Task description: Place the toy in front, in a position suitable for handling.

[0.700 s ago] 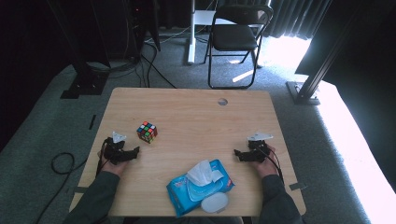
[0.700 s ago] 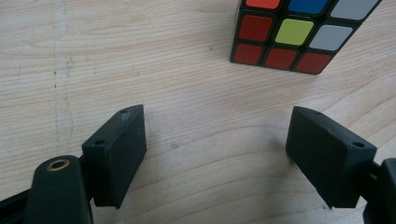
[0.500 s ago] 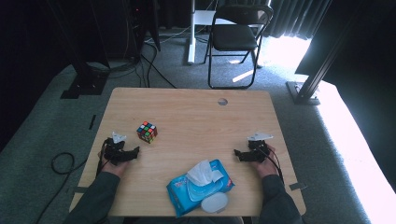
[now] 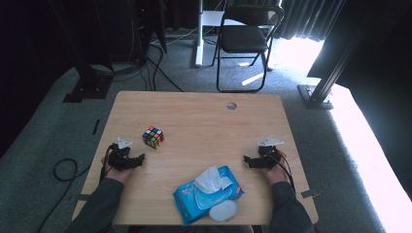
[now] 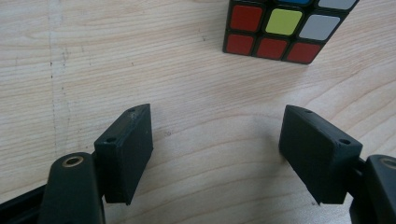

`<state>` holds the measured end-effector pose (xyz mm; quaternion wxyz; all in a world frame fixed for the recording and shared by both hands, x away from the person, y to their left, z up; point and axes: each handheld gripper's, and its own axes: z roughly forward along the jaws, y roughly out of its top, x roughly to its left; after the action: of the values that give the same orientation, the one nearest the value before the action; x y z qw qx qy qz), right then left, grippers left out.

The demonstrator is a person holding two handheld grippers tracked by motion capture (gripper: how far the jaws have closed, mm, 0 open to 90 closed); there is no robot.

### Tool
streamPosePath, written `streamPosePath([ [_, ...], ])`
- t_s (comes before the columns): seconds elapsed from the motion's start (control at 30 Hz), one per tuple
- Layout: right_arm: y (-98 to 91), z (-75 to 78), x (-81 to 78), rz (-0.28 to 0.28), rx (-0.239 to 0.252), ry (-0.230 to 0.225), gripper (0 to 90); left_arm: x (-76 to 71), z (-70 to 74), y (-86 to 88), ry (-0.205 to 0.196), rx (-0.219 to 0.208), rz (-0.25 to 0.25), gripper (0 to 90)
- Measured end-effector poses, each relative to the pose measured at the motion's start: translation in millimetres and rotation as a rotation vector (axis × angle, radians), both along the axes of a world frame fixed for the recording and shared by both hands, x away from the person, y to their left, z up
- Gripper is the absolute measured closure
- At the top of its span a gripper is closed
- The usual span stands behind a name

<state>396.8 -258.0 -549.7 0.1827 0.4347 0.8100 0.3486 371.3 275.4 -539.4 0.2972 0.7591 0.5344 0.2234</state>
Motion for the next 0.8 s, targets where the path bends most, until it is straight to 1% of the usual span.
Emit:
streamPosePath([
  [0.1, 0.0, 0.0, -0.1, 0.000, 0.000, 0.000, 13.0, -1.2, 1.0, -2.2, -0.009, 0.021, -0.017, 27.5],
  [0.13, 0.2, 0.0, -0.4, -0.003, 0.001, 0.000, 13.1, -1.7, 1.5, -3.1, -0.007, 0.019, -0.028, 28.7],
  [0.23, 0.3, 0.0, -0.5, -0.004, 0.001, 0.000, 13.1, -3.6, 4.0, -6.2, -0.017, 0.015, -0.051, 28.7],
  [0.43, 0.3, 0.0, -0.5, -0.004, 0.001, 0.000, 13.1, -7.1, 9.7, -8.6, -0.034, -0.016, -0.073, 28.8],
  [0.6, 0.3, 0.0, -0.5, -0.005, 0.002, 0.000, 13.1, -8.9, 13.9, -8.3, -0.048, -0.047, -0.075, 28.8],
  [0.7, 0.3, 0.0, -0.5, -0.005, 0.001, 0.000, 13.2, -7.8, 16.9, -8.8, -0.065, -0.078, -0.085, 28.1],
  [0.77, 0.3, 0.0, -0.5, -0.005, 0.002, 0.000, 13.2, -5.9, 18.9, -9.6, -0.079, -0.084, -0.088, 27.1],
  [0.8, 0.3, 0.0, -0.5, -0.005, 0.002, 0.000, 13.2, -4.1, 20.9, -10.1, -0.087, -0.099, -0.084, 26.8],
])
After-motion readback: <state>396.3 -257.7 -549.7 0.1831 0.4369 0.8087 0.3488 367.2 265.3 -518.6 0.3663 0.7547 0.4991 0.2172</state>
